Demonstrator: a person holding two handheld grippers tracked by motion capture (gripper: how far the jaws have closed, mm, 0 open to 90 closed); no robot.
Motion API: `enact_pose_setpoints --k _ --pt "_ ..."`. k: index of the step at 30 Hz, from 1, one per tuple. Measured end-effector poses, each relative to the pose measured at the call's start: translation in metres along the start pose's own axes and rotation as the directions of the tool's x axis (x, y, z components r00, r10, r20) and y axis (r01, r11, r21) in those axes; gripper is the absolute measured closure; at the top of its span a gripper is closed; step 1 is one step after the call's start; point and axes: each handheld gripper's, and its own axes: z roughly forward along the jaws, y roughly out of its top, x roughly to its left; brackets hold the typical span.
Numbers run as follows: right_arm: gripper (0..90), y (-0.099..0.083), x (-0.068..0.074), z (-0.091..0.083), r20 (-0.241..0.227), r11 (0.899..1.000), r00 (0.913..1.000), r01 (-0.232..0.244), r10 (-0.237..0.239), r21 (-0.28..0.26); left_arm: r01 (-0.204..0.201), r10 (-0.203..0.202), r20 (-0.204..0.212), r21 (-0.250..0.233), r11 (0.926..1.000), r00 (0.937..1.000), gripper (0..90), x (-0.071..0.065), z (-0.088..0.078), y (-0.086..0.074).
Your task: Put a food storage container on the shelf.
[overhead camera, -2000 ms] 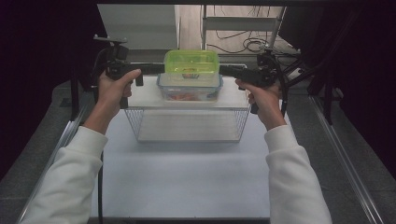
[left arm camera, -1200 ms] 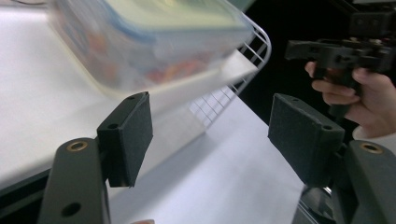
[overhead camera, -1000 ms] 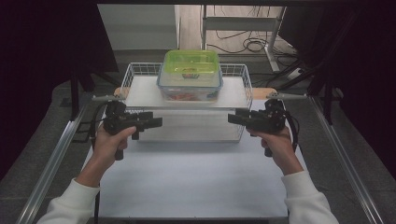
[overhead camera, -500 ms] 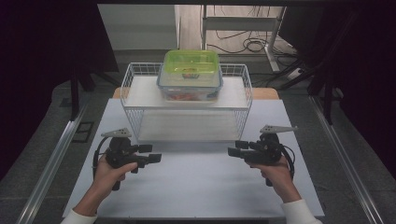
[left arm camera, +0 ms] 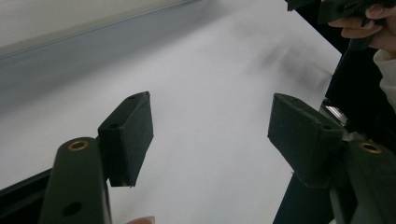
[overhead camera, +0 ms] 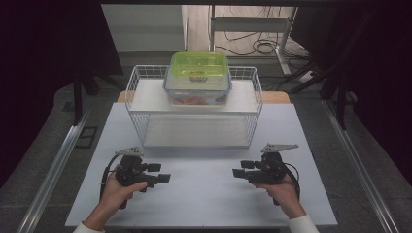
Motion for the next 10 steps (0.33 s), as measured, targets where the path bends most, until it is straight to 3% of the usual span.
enact_pose_setpoints --k 10 --pt "34.8 -0.0030 -0.0019 -0.0044 0.002 1.000 1.0000 0.004 -0.004 -0.023 0.011 -0.011 -0.010 -0.015 0.9998 0.9999 28.4 0.0054 -0.0013 -0.0037"
